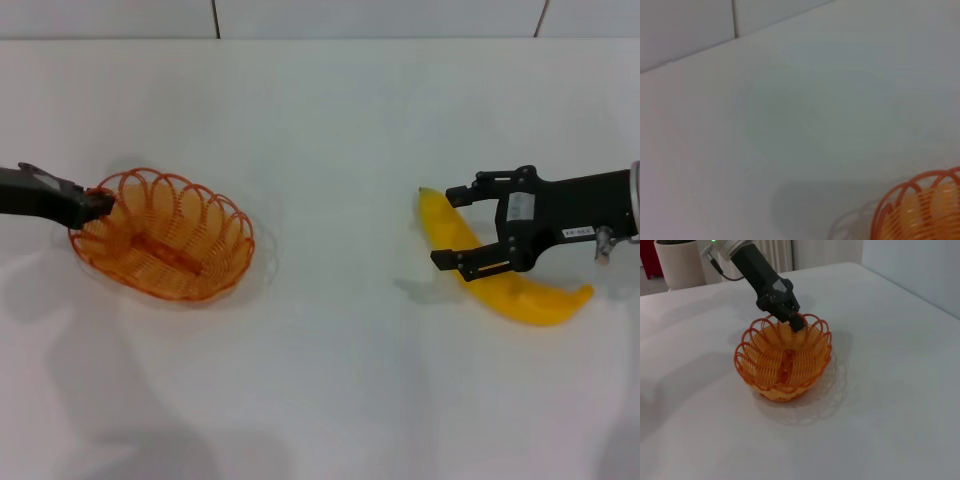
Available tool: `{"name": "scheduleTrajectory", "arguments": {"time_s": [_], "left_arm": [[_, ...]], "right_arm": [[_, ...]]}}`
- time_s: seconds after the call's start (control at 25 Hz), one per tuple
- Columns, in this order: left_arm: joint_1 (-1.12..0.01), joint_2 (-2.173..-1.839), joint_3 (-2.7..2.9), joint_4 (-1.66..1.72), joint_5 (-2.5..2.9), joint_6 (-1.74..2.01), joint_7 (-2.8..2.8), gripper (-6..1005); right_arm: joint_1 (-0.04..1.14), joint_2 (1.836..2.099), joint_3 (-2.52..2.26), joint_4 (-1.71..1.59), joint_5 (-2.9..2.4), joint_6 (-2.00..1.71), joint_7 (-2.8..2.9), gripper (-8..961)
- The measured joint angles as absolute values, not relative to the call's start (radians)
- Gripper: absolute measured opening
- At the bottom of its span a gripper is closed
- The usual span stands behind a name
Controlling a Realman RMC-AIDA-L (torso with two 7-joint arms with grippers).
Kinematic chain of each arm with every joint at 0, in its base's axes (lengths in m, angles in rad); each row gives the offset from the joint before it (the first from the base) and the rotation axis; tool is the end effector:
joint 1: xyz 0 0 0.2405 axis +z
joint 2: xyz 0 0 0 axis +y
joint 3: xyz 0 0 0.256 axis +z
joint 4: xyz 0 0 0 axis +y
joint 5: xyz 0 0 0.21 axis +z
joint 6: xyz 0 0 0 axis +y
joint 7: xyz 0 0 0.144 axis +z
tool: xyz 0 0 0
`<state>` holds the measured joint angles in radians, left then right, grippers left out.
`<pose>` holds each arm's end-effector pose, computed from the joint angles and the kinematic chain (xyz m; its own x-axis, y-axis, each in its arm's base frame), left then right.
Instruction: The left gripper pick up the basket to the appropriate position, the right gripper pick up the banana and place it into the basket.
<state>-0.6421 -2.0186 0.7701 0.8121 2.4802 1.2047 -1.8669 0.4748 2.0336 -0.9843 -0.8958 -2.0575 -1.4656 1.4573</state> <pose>-0.2952 0.3963 0.0422 0.7900 0.6009 0.1221 0.5722 -0.6509 -0.4989 0.2619 0.3388 0.0120 0.9492 -0.2361 -0.2079 -0.2826 -0.9304 -0.2336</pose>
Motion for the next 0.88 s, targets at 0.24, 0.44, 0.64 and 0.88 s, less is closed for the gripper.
{"name": "scheduleTrajectory", "arguments": {"time_s": [0.24,0.44,0.64,0.88], "left_arm": [[-0.641,-2.025,0.769,0.865,2.471,1.224,-1.869,85],[-0.641,-2.03,0.768,0.9,2.41,1.253,-1.854,80],[-0.653,-2.031,0.768,0.898,2.352,1.261,-1.812,79],[-0.664,-2.031,0.769,0.864,2.235,1.252,-1.734,69]], "right_arm": [[0.471,2.034,-0.981,-0.896,-2.058,-1.465,1.457,890],[0.472,2.034,-0.98,-0.896,-2.056,-1.465,1.457,890],[0.476,2.034,-0.98,-0.896,-2.054,-1.465,1.457,890],[0.478,2.034,-0.98,-0.898,-2.052,-1.468,1.457,889]]}}
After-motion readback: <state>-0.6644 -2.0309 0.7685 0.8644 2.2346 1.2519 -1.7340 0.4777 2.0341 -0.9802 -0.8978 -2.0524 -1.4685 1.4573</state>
